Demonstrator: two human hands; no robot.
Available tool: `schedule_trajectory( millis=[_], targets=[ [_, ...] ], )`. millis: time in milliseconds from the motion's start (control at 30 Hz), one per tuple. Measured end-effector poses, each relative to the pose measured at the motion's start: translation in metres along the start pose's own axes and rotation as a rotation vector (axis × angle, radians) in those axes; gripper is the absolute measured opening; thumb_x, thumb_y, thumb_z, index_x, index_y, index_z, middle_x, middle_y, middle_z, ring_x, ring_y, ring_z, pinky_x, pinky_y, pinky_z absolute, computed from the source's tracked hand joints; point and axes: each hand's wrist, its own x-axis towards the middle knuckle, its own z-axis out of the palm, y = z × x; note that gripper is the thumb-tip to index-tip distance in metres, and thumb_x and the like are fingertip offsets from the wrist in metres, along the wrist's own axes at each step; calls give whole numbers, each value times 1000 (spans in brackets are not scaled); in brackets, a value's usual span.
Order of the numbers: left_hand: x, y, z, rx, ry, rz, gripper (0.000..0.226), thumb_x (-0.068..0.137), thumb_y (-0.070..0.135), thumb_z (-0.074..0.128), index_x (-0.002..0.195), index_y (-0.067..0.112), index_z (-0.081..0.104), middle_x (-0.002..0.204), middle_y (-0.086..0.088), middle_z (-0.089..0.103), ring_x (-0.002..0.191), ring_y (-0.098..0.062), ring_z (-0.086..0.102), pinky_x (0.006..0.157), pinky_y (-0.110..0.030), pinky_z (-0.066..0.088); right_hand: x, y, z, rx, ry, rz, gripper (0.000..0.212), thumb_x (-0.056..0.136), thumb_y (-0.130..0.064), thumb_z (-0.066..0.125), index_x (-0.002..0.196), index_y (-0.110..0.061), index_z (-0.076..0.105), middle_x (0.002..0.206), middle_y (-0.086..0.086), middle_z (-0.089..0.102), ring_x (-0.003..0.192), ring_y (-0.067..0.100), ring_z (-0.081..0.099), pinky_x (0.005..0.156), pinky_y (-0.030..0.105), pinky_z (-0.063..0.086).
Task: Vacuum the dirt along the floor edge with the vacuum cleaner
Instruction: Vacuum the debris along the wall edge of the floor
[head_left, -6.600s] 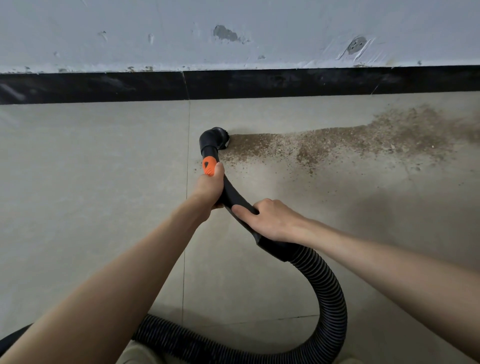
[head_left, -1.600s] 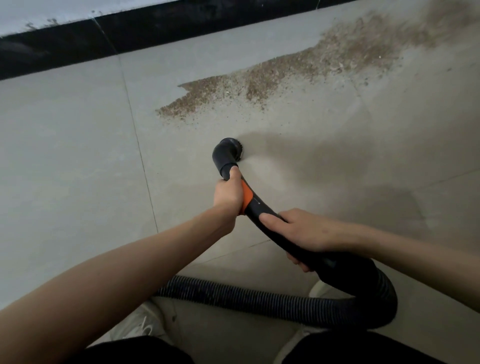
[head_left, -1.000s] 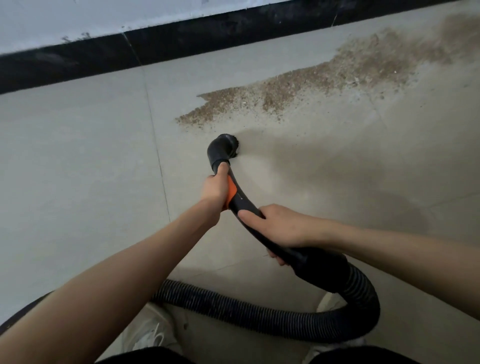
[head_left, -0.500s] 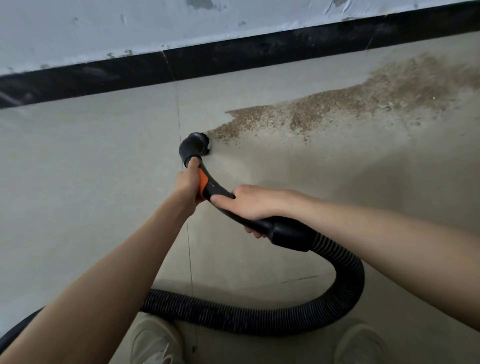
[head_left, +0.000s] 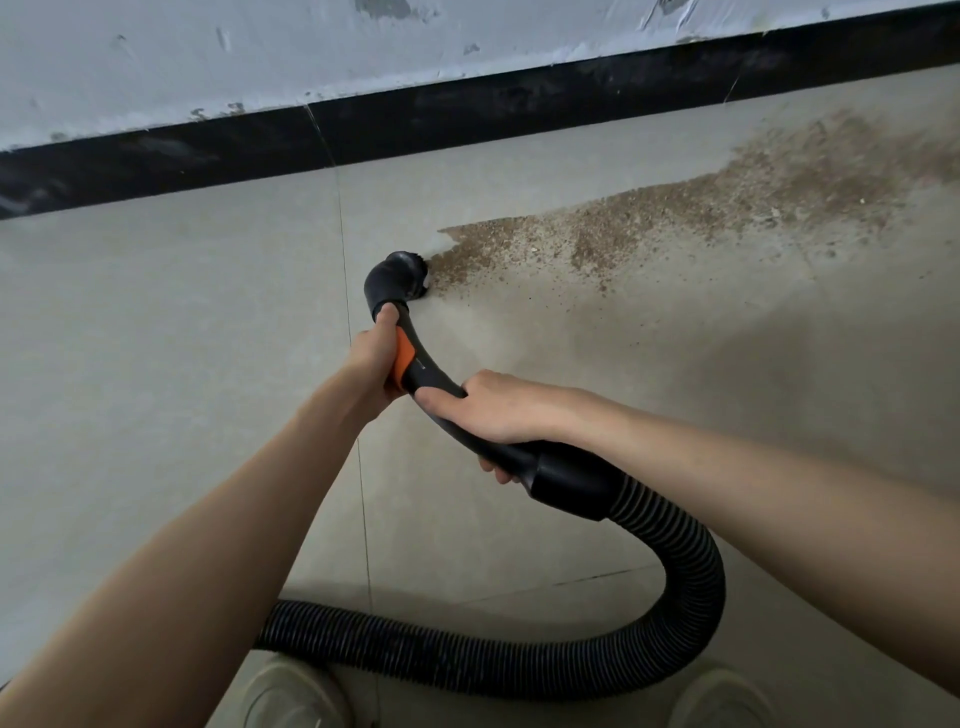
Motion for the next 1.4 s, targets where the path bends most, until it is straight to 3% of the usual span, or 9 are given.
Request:
schedule_trajectory(
  millis=[133,333,433,533,700,933,1133,1267,1400],
  targets=[
    [-1,-6,0,-22,-27,-6,43,98,40,44,123,5,45,83,-6,49,68,-20,52,54,-32,45,-6,9,1,45,-39,2,55,94,-61,44,91,-6,49,54,7,65,42,20,60,47,23,50],
    [-4,-11,12,-7,-53,3,33,97,38,43,112,9,45,82,-6,49,67,-18,52,53,-30,44,-20,26,-2,-29,-33,0,59,94,-64,40,97,-7,53,64,7,71,50,19,65,46,19,49],
    [-3,-11,15,0,-58,-1,35,97,38,43,112,7,44,84,-7,49,68,-19,52,55,-32,46,-26,31,-2,-107,1,-10,63,93,-67,38,97,-7,56,70,8,74,50,15,64,61,26,54],
    [2,-5,8,-16,-52,-4,42,97,39,44,122,5,44,93,-11,51,71,-21,54,59,-34,49,-30,31,0,-238,80,-33,62,91,-70,37,85,-12,57,71,3,70,69,18,68,72,32,52],
    [10,9,-6,-54,-27,15,46,97,38,45,128,4,41,93,-12,53,70,-21,55,58,-35,48,-25,20,3,-406,255,-85,56,91,-71,37,75,-19,51,72,-2,61,65,15,59,53,29,37],
    [10,14,-3,-35,-32,0,32,96,40,47,105,9,47,83,-7,53,69,-20,57,55,-33,48,-20,20,2,-425,332,-124,55,92,-69,36,76,-19,53,72,-1,64,65,18,61,54,29,40],
    [5,5,18,-19,29,23,30,96,38,42,82,12,46,92,-12,52,85,-30,54,78,-41,52,-25,32,1,-355,340,-112,54,91,-69,39,73,-20,50,73,0,65,69,21,63,57,30,42],
    [3,4,29,-1,2,45,32,96,39,42,86,10,48,96,-13,52,86,-30,54,79,-40,51,-27,38,-3,-332,357,-101,54,90,-70,39,71,-20,51,70,-2,65,66,19,63,54,30,39],
    [2,11,37,14,-48,78,34,94,39,47,105,7,49,88,-7,53,80,-23,55,64,-33,49,-22,35,-13,-299,398,-95,54,89,-70,41,71,-20,52,70,-2,63,64,17,60,52,29,36]
  ],
)
